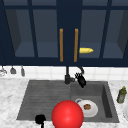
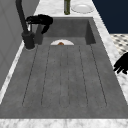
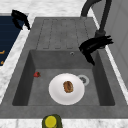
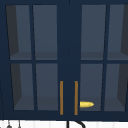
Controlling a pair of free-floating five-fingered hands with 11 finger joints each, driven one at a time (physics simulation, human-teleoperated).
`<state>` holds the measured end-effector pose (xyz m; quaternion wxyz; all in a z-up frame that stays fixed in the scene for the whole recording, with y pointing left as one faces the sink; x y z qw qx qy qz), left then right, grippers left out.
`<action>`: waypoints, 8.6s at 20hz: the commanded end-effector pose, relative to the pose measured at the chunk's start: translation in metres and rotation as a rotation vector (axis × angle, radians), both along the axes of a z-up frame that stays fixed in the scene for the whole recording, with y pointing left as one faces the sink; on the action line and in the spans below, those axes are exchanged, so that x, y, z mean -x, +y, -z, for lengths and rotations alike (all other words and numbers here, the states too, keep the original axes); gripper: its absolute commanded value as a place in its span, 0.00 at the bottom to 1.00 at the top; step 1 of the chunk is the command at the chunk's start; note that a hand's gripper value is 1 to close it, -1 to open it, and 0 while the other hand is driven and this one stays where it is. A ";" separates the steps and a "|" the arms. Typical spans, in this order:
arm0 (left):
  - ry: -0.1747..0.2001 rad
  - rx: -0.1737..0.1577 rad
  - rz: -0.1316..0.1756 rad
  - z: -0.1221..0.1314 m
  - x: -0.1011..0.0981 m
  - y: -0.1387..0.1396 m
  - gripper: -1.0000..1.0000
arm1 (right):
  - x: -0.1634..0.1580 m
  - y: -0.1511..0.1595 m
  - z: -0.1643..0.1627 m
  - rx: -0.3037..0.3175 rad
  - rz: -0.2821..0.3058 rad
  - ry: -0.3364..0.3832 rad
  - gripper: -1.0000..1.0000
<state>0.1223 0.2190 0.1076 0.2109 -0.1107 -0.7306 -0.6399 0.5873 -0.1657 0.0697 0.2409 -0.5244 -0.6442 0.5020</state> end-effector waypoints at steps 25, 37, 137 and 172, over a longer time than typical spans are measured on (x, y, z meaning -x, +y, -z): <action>0.000 0.000 0.000 0.000 0.000 0.000 0.50 | 0.111 -0.011 0.011 -0.138 0.142 0.228 0.00; 0.000 0.000 0.000 0.000 0.000 0.000 0.50 | 0.156 -0.023 0.008 -0.142 0.176 0.534 0.00; 0.000 0.000 0.000 0.000 0.000 0.000 0.50 | 0.083 -0.054 0.148 0.024 0.363 1.147 1.00; 0.000 0.000 0.000 0.000 0.000 0.000 0.50 | 0.193 -0.138 -0.055 -0.151 0.264 0.924 1.00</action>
